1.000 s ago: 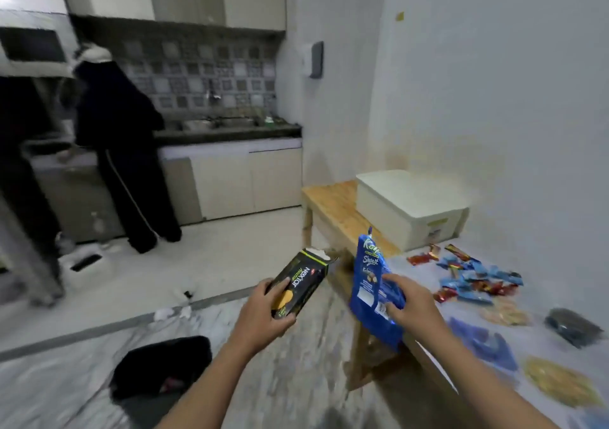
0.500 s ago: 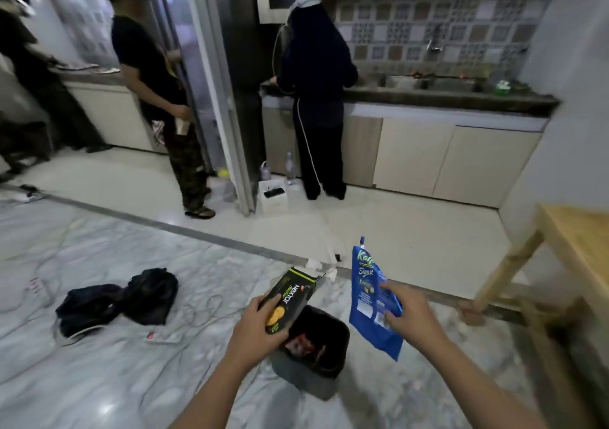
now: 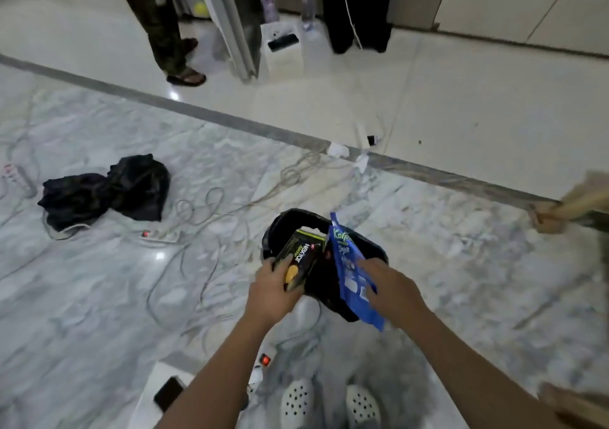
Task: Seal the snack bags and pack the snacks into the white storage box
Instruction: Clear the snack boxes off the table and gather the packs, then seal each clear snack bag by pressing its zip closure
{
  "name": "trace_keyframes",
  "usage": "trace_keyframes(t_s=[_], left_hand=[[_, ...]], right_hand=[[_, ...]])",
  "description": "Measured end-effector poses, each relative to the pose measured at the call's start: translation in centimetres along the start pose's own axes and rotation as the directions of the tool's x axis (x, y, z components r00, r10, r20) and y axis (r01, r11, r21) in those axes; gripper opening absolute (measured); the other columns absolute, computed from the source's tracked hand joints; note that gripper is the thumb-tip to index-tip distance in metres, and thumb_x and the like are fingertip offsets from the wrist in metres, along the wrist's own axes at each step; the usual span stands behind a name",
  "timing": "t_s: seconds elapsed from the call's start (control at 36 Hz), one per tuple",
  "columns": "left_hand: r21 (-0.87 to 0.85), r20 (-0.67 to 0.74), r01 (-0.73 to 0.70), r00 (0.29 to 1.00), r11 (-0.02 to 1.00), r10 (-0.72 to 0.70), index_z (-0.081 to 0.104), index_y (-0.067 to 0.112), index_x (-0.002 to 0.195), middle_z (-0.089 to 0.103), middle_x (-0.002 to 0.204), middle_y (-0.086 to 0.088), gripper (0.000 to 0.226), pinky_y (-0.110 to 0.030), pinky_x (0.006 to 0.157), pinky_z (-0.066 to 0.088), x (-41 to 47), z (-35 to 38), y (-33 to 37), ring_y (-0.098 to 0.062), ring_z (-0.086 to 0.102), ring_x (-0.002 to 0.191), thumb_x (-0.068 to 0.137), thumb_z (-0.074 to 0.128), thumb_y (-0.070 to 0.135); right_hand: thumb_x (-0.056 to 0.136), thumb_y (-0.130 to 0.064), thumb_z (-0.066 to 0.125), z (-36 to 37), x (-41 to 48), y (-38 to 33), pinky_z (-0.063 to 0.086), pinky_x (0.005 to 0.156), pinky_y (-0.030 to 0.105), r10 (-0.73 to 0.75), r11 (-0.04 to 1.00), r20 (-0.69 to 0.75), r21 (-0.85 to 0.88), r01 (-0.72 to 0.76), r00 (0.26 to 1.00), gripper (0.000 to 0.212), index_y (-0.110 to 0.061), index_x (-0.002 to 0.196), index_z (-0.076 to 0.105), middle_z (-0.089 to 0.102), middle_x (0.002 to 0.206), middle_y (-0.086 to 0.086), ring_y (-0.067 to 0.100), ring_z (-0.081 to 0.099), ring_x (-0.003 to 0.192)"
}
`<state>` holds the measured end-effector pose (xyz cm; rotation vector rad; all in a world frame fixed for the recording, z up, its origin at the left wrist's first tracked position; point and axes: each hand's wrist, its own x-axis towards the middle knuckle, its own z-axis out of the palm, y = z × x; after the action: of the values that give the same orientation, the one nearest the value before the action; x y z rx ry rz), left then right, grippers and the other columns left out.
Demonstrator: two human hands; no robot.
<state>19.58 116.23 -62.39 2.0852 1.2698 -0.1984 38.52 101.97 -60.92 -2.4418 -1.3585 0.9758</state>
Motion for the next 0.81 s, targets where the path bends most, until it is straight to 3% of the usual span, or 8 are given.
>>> trace_keyframes(t_s=[0.11,0.19,0.31,0.39,0.44,0.53,0.67,0.81], left_hand=[[0.093,0.075,-0.050,0.996,0.994,0.043,0.034,0.028,0.142,0.034,0.140,-0.008,0.073,-0.043,0.098,0.042,7.1,3.7,-1.8,-0.028,0.038,0.125,0.077,0.057,0.052],[0.206,0.152,-0.068,0.988,0.976,0.036,0.030,0.029,0.143,0.030,0.141,-0.010,0.070,-0.045,0.102,0.039,11.1,6.3,-3.3,-0.030,0.036,0.126,0.082,0.060,0.047],[0.305,0.199,-0.058,0.980,0.951,-0.004,0.032,0.028,0.142,0.032,0.140,-0.010,0.069,-0.045,0.103,0.037,13.9,8.7,-4.2,-0.030,0.033,0.128,0.082,0.059,0.049],[0.303,0.195,-0.098,0.980,0.948,0.039,0.034,0.026,0.141,0.030,0.146,-0.009,0.065,-0.045,0.107,0.033,15.1,9.9,-4.1,-0.028,0.028,0.134,0.084,0.055,0.050],[0.261,0.184,-0.130,0.979,0.957,0.083,0.034,0.026,0.142,0.023,0.152,-0.007,0.064,-0.047,0.115,0.021,15.5,10.3,-4.0,-0.025,0.018,0.141,0.086,0.053,0.051],[0.252,0.155,-0.165,0.980,0.954,0.128,0.033,0.024,0.142,0.020,0.155,-0.004,0.065,-0.048,0.117,0.006,14.9,10.0,-4.0,-0.022,0.008,0.145,0.087,0.051,0.052],[0.263,0.195,-0.187,0.971,0.947,0.138,0.039,0.024,0.140,0.025,0.154,-0.002,0.054,-0.047,0.116,0.019,12.2,6.6,-2.9,-0.022,0.013,0.144,0.091,0.050,0.043],[0.267,0.168,-0.252,0.962,0.930,0.213,0.043,0.021,0.138,0.032,0.151,-0.004,0.050,-0.043,0.113,0.027,8.1,0.4,1.5,-0.023,0.024,0.140,0.091,0.052,0.037]], right_hand=[[0.092,-0.012,0.042,5.2,6.1,1.8,0.042,0.061,0.032,0.023,0.986,0.000,-0.163,-0.023,1.000,0.054,-0.024,0.143,0.030,0.040,0.139,0.000,0.027,0.057,0.103],[0.089,-0.011,0.044,9.1,9.3,3.4,0.042,0.060,0.031,0.024,0.986,0.060,-0.169,-0.014,0.998,0.060,-0.023,0.144,0.026,0.037,0.140,0.003,0.029,0.057,0.102],[0.089,-0.016,0.048,13.1,11.7,5.0,0.050,0.084,0.040,0.035,0.998,0.157,-0.050,-0.027,0.987,0.066,-0.029,0.147,0.019,0.020,0.152,0.005,0.033,0.049,0.118],[0.092,-0.021,0.046,14.9,12.5,5.6,0.045,0.097,0.044,0.050,0.999,0.257,-0.018,-0.047,0.965,0.065,-0.033,0.147,0.014,0.002,0.158,0.005,0.036,0.035,0.130],[0.093,-0.021,0.047,15.4,12.8,5.5,0.041,0.102,0.045,0.071,0.997,0.280,-0.007,-0.072,0.957,0.063,-0.035,0.147,0.019,-0.007,0.158,0.005,0.038,0.024,0.136],[0.093,-0.019,0.048,15.0,12.5,4.9,0.037,0.107,0.045,0.085,0.995,0.253,0.030,-0.096,0.964,0.056,-0.034,0.144,0.030,-0.013,0.158,0.005,0.039,0.012,0.141],[0.094,-0.021,0.045,11.2,9.2,3.3,0.030,0.111,0.049,0.077,0.996,0.183,0.026,-0.083,0.980,0.048,-0.031,0.141,0.038,-0.006,0.159,-0.001,0.039,0.008,0.143],[0.094,-0.024,0.046,3.5,3.3,0.9,0.040,0.104,0.042,0.129,0.990,0.123,0.048,-0.136,0.984,0.053,-0.027,0.144,0.030,0.005,0.159,-0.002,0.027,0.017,0.143]])
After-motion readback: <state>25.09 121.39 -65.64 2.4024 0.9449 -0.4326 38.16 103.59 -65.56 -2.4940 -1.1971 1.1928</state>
